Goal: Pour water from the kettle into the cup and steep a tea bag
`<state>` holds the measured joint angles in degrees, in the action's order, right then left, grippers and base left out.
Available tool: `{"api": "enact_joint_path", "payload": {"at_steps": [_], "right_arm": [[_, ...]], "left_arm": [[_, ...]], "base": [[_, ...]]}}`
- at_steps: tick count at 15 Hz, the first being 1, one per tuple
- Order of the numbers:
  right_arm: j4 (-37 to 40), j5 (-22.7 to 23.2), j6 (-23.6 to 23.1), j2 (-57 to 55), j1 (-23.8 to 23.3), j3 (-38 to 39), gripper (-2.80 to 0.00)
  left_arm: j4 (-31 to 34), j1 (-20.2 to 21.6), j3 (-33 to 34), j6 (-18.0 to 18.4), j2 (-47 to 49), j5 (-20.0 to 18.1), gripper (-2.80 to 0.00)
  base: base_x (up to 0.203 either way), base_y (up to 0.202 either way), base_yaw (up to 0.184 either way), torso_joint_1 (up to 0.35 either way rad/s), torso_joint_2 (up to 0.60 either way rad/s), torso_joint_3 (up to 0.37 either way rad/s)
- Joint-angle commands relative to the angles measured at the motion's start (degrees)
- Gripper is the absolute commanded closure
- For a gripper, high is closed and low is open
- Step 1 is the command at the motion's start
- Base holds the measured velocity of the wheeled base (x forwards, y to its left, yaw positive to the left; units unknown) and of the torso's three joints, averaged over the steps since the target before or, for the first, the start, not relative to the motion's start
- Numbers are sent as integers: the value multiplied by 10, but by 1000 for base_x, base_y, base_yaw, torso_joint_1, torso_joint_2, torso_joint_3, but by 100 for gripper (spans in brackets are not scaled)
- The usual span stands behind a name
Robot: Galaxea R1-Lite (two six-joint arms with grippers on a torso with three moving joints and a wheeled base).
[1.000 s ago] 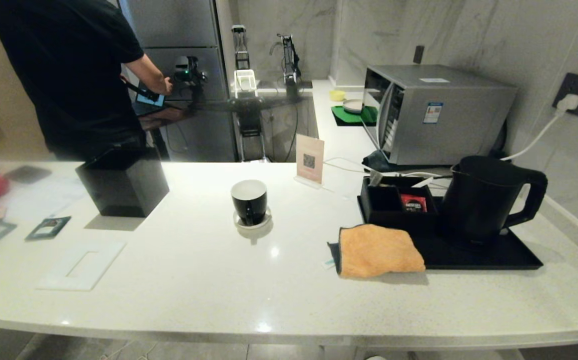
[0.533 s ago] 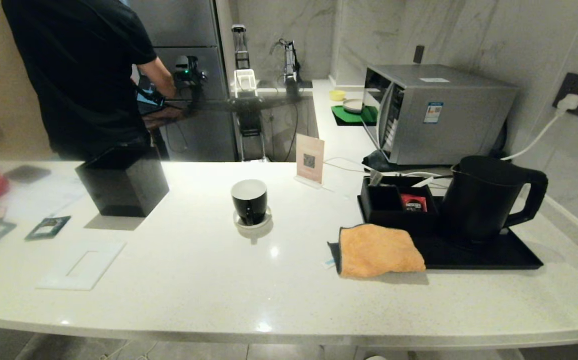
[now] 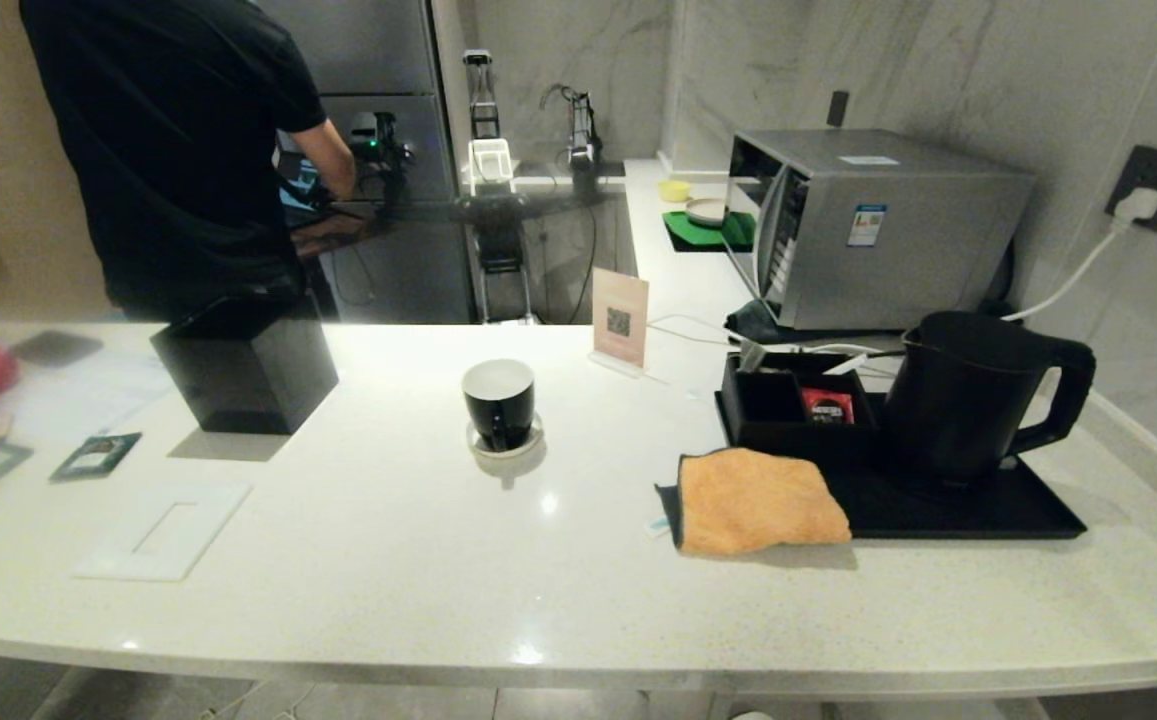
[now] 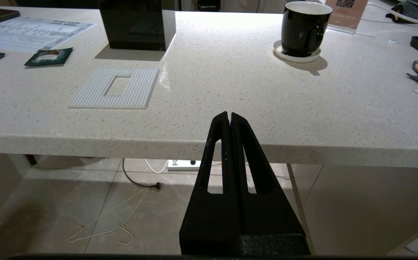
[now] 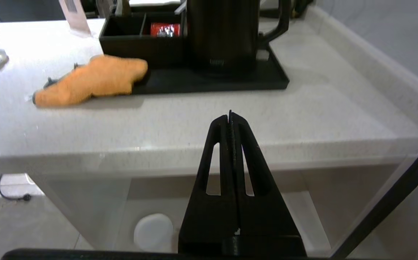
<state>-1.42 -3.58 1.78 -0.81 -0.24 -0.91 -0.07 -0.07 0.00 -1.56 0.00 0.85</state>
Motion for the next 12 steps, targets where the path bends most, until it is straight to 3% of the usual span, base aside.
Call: {"api": "enact_joint_path", "payload": {"at_steps": [1,3,5,8,10,12], "right_arm": [[-20,0,2,-61,-1,-22,0],[-63,1,14,-139,-15,-46,0],[-107,16,29,-223,-70,-76,0],[-133,126,41,-302,-204,-111,0],[-140,171,42,-366,-233,-127,0],[-157,183,39,-437,-239,-137,0]], "left_arm": [[0,0,0,0,1,0,0],[0,0,0,0,1,0,0],[0,0,0,0,1,0,0],[0,0,0,0,1,0,0],[0,0,0,0,1,0,0],[0,0,0,0,0,0,0]], "base": [[0,0,0,0,0,0],[0,0,0,0,0,0],[0,0,0,0,0,0],[0,0,0,0,0,0],[0,0,0,0,0,0],[0,0,0,0,0,0]]}}
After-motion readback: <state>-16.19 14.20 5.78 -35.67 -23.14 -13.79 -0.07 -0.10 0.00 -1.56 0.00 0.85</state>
